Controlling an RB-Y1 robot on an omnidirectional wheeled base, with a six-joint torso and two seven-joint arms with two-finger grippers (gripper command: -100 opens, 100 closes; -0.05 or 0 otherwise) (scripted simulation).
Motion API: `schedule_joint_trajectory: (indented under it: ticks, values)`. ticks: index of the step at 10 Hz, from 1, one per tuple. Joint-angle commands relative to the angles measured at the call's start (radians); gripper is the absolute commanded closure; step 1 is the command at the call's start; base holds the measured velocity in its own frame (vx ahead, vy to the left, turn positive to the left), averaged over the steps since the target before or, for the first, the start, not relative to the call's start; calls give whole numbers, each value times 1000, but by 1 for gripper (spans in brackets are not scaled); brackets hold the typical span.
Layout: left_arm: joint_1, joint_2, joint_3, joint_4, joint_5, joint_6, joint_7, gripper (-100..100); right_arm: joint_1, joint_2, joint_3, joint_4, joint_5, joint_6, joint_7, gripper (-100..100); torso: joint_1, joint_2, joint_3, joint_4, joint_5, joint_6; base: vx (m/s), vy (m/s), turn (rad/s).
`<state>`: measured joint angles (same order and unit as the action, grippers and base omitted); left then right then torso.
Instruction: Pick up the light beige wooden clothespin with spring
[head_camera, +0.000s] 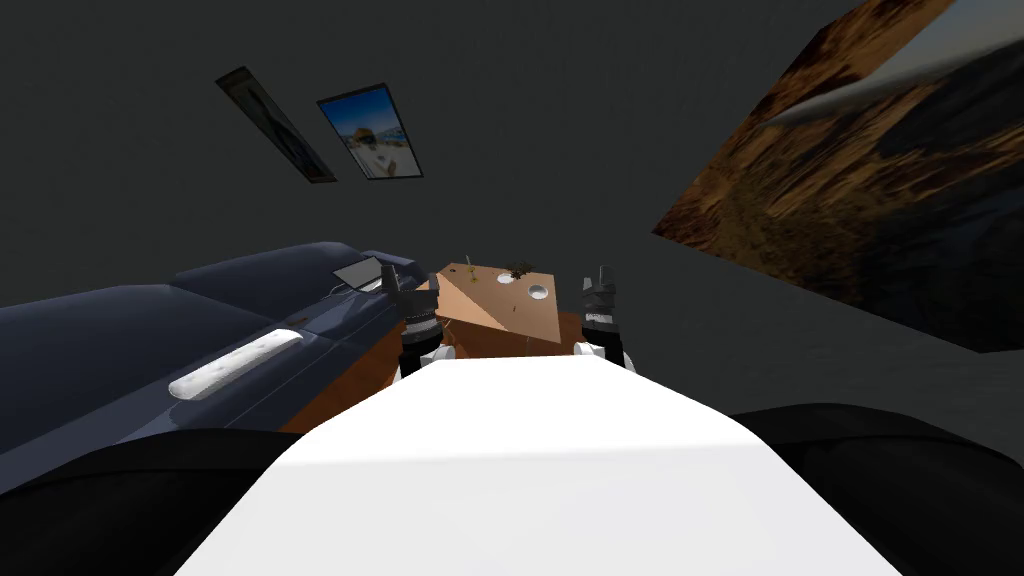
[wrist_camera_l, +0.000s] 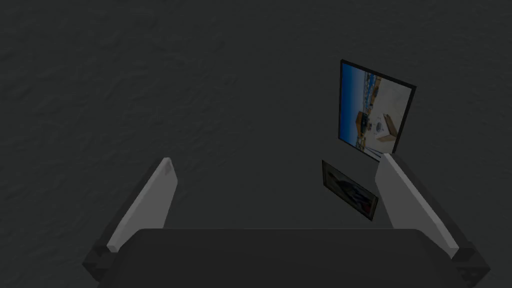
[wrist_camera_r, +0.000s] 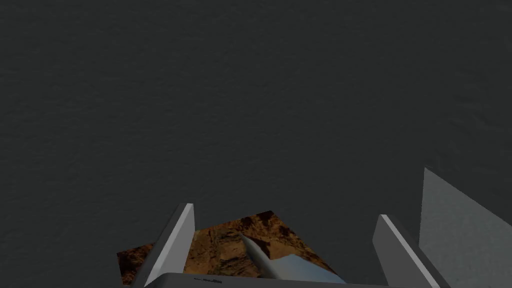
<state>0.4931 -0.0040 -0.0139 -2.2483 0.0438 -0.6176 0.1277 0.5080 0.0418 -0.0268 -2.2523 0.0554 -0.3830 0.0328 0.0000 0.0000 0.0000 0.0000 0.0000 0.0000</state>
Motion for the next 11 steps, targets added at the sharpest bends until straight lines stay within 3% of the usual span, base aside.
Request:
schedule_joint_trajectory:
  ticks: [1, 6, 11]
  values:
    - [0, 0, 0, 0, 0, 0, 0, 0, 2, -40, -4, 3, 0, -3, 2, -100, 0, 0, 0, 0, 0, 0, -6, 10, 84]
    - [0, 0, 0, 0, 0, 0, 0, 0, 6, -176, -5, 19, 4, -18, 13, -100, 2, 1, 1, 0, 1, 0, -18, 30, 156]
    - [0, 0, 0, 0, 0, 0, 0, 0, 17, -323, 17, 62, 21, -38, 30, -100, 2, 1, 1, 0, 0, 0, -13, 39, 245]
